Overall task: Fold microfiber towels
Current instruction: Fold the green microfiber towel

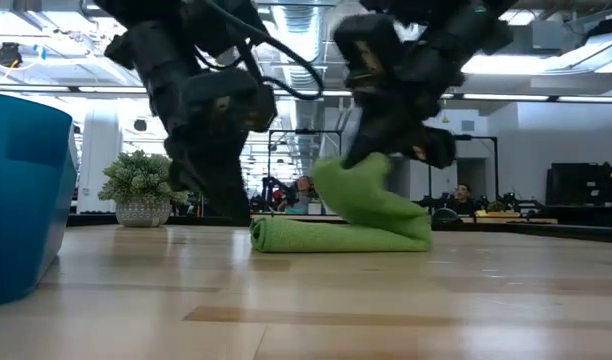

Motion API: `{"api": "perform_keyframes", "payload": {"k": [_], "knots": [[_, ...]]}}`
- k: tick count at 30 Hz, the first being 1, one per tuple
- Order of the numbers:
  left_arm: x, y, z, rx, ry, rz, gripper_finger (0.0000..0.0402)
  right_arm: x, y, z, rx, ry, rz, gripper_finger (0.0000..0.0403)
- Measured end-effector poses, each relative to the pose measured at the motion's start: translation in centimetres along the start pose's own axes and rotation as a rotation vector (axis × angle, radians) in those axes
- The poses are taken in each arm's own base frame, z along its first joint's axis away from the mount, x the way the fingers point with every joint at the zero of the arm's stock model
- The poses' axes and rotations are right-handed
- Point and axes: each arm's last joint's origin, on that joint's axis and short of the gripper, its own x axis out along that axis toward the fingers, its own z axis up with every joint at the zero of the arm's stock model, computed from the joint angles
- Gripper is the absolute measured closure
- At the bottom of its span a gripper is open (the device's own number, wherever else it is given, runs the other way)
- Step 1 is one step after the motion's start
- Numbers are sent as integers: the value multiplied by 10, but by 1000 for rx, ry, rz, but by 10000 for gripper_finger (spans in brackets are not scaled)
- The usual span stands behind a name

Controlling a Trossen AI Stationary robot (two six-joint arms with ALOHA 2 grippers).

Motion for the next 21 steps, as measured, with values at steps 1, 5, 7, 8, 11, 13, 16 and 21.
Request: {"api": "perform_keyframes", "payload": {"k": [1,5,7,8,11,13,16,21], "knots": [[1,1,-1,-3,1,2,401,4,3,2,-1,-3,6,379],[9,-1,-2,-7,-1,-16,401,15,7,3,-4,25,-2,376],[14,-3,0,-7,-20,-46,401,22,10,5,0,21,8,376],[14,-3,-1,-9,-12,-44,401,20,6,1,-3,53,-29,375],[13,-4,0,-11,-30,-48,401,24,16,9,-6,18,16,374],[13,-5,1,-12,-40,-48,401,22,18,9,-12,21,15,374],[13,-6,3,-16,-61,-64,401,22,22,11,-24,-3,43,374],[12,-8,3,-15,-75,-67,401,22,23,13,-26,-15,57,366]]}}
